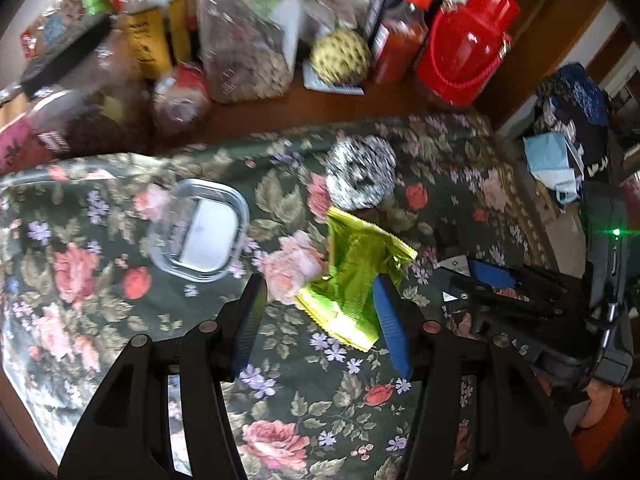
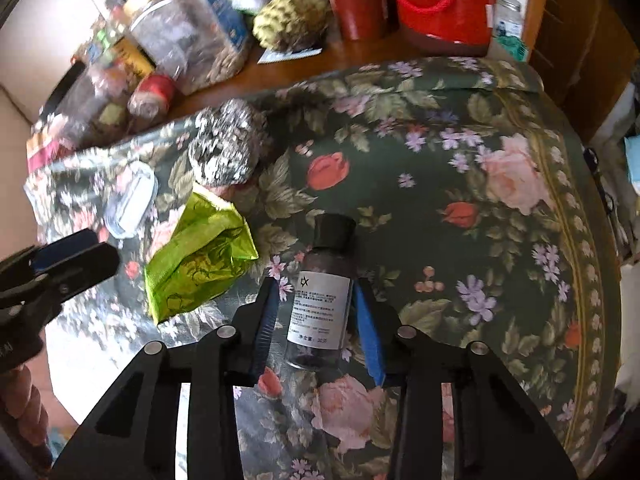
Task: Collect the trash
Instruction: 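Grasp the green snack wrapper with the left tool while the right tool grasps the small labelled bottle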
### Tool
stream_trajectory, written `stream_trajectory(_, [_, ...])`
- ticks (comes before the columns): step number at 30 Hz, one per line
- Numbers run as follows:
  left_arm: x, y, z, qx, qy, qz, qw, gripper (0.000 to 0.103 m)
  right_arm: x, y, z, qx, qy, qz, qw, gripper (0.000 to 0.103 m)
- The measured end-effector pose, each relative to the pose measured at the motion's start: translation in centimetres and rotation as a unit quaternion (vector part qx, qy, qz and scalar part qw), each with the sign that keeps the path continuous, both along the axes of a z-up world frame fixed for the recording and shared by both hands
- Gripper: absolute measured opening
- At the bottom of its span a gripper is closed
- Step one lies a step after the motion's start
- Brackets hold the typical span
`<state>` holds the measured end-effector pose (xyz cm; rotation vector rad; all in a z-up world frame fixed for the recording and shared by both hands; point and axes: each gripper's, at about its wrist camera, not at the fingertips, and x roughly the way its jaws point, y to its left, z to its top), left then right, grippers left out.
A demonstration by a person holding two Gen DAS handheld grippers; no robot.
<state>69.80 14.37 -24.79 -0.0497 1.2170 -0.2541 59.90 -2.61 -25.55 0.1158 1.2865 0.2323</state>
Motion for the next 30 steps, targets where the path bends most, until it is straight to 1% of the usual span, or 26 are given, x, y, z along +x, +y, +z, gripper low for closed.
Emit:
stream_trajectory(1, [0.1, -0.4, -0.3, 0.0, 0.004, -0.007, 1.0, 0.054, 0.1, 0.3, -0.2, -0.007, 0.001, 0.008, 1.0, 0.028])
stream_trajectory(2, [0.3, -0.7, -0.7, -0.001, 0.007, -0.014, 0.9999, 0.054, 0.0, 0.4, -0.2, -0.012, 0.0, 0.015, 1.0, 0.026])
stream_trajectory(7, [1.3, -2.0, -2.4, -0.009, 0.027, -0.03, 0.9991, 0.054, -0.2, 0.1, -0.1, -0.015, -0.006, 0.022, 1.0, 0.026])
stream_trajectory(9, [1.8, -2.4, -3.2, -0.014, 0.041, -0.036, 0.9984, 0.054, -0.4, 0.0, -0.1, -0.015, -0.004, 0.019, 1.0, 0.026])
stream_trajectory(12, [2.3, -2.5, -4.2, -0.035, 0.06, -0.033, 0.997, 0.054, -1.0, -1.0, 0.2, -0.006, -0.001, 0.014, 1.0, 0.026])
stream_trajectory(14, [2.5, -2.8, -4.8, -0.034, 0.069, -0.027, 0.9966, 0.054, -1.4, -1.8, 0.6, -0.007, -0.004, 0.012, 1.0, 0.026])
stream_trajectory(15, [2.4, -2.8, -4.8, -0.033, 0.064, -0.026, 0.9971, 0.054, -1.6, -2.3, 0.8, -0.008, -0.007, 0.01, 1.0, 0.026])
stream_trajectory(18, [2.1, -3.4, -4.9, -0.021, 0.061, -0.03, 0.9975, 0.054, -2.2, -3.9, 1.4, -0.008, -0.011, 0.001, 1.0, 0.026])
stream_trajectory(23, [1.3, -5.2, -5.1, 0.032, 0.043, -0.051, 0.9973, 0.054, -2.7, -5.8, 2.4, -0.005, -0.02, -0.016, 1.0, 0.026])
stream_trajectory(25, [0.9, -5.9, -5.2, 0.047, 0.04, -0.057, 0.9964, 0.054, -2.9, -6.4, 2.9, -0.003, -0.025, -0.022, 0.999, 0.026])
stream_trajectory(26, [0.6, -6.2, -5.2, 0.05, 0.038, -0.058, 0.9963, 0.054, -2.7, -5.9, 3.0, -0.003, -0.028, -0.025, 0.999, 0.026])
stream_trajectory(27, [0.5, -6.4, -5.2, 0.048, 0.039, -0.058, 0.9964, 0.051, -2.9, -6.1, 3.3, -0.002, -0.031, -0.026, 0.999, 0.026])
stream_trajectory(28, [0.3, -6.6, -5.2, 0.044, 0.04, -0.058, 0.9965, 0.044, -3.0, -6.4, 3.6, -0.001, -0.035, -0.027, 0.999, 0.026])
stream_trajectory(29, [0.0, -6.8, -5.1, 0.038, 0.043, -0.056, 0.9968, 0.039, -3.2, -6.3, 3.8, -0.001, -0.039, -0.028, 0.999, 0.026])
stream_trajectory(30, [-0.2, -6.9, -5.0, 0.033, 0.046, -0.054, 0.9969, 0.031, -3.3, -6.3, 4.1, 0.0, -0.043, -0.028, 0.999, 0.026])
